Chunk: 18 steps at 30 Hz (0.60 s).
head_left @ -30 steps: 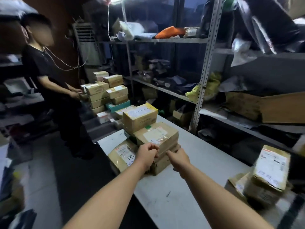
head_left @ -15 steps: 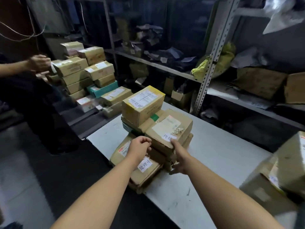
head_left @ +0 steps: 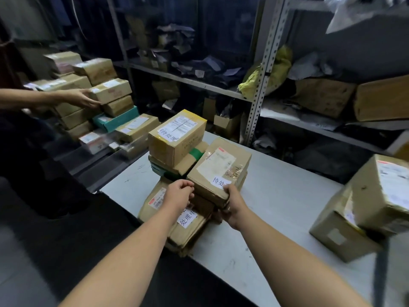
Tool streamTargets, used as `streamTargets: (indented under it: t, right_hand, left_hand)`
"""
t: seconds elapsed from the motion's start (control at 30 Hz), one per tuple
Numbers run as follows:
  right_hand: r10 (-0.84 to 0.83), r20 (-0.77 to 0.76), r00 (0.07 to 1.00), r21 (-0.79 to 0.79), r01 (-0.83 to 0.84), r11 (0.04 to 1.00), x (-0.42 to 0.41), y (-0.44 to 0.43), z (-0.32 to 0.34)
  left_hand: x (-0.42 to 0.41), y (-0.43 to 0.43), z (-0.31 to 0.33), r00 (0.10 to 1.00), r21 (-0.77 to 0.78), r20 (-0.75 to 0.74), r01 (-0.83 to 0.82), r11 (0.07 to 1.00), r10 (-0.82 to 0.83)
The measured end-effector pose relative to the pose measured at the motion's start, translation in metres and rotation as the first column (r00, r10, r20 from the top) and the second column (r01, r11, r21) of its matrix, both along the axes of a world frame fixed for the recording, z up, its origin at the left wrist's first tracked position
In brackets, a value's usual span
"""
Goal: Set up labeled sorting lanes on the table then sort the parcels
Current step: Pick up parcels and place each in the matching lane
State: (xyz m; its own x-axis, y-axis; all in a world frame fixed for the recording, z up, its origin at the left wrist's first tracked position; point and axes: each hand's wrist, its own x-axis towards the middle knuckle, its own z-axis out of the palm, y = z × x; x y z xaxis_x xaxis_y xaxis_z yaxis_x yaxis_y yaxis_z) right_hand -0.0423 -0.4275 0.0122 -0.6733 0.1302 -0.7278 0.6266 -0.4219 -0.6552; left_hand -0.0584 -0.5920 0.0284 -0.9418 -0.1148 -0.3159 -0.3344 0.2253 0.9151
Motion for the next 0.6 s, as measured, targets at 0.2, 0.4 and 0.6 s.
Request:
streamTargets:
  t: [0.2,0.4,0.6]
  right_hand:
    - [-0.105,-0.045,0.993,-0.131,0.099,0.986,0.021,0.015,0.004]
    - [-0.153,-0.05,0.987,-0.161,0.144,0.976,0.041,0.048,0.006]
    - [-0.124,-0.165,0.978,-0.167,0.096,0.981,0.075,0.1,0.031]
  left_hand:
    - [0.009,0.006,0.003,1.0,-0.042,0.01,-0.027,0.999,0.028]
    - [0.018,0.034,0.018,0.999,0.121,0.041,-0.011,0.993,0.006]
    - [0.05,0.085,0.035,0.997,0.321,0.02,0.069,0.944,-0.079]
